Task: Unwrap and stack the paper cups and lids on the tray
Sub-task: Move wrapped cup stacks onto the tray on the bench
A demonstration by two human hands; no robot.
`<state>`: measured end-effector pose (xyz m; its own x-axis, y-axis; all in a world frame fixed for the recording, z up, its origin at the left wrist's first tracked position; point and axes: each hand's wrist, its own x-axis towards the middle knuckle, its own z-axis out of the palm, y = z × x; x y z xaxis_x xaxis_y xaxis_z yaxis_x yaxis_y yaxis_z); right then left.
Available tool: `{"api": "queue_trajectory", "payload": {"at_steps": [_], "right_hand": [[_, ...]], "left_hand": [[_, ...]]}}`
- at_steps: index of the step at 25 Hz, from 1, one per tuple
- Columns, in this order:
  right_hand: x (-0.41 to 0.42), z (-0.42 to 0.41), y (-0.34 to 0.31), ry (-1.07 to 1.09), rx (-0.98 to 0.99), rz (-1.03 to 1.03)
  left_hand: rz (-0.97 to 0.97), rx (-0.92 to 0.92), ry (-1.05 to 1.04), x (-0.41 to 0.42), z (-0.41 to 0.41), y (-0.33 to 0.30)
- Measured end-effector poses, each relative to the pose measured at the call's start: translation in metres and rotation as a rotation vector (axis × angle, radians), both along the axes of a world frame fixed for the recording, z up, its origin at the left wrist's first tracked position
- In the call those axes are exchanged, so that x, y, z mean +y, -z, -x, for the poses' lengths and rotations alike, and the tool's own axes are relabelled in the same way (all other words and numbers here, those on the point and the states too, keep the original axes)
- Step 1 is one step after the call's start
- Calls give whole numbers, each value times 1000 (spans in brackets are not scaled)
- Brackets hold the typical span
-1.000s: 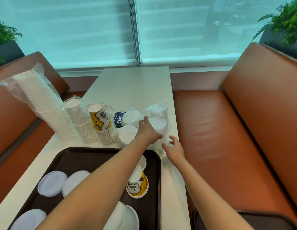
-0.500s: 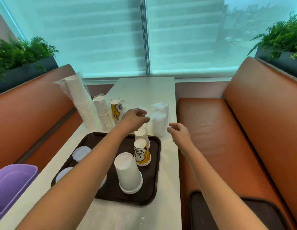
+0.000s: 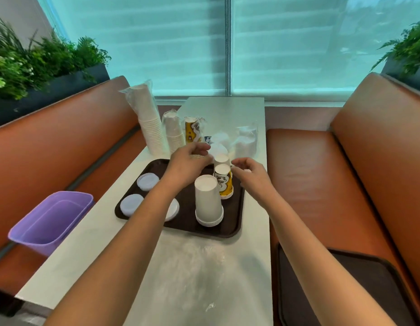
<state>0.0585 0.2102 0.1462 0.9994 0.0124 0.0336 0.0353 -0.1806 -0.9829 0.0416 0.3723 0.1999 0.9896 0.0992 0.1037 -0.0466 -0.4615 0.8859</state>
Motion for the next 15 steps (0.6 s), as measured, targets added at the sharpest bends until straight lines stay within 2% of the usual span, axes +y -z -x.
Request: {"api": "queue_trajectory", "payload": {"at_steps": [6,11,15], "right_hand": [[79,11,-4,-28,-29,22],[186,1,6,-46,59,11],[240,-3,19,5,111,13]], "left_hand": [[123,20,-29,80,10,16],[189,16,-12,179,-5,22],[186,71,45,230,-23,33]]}}
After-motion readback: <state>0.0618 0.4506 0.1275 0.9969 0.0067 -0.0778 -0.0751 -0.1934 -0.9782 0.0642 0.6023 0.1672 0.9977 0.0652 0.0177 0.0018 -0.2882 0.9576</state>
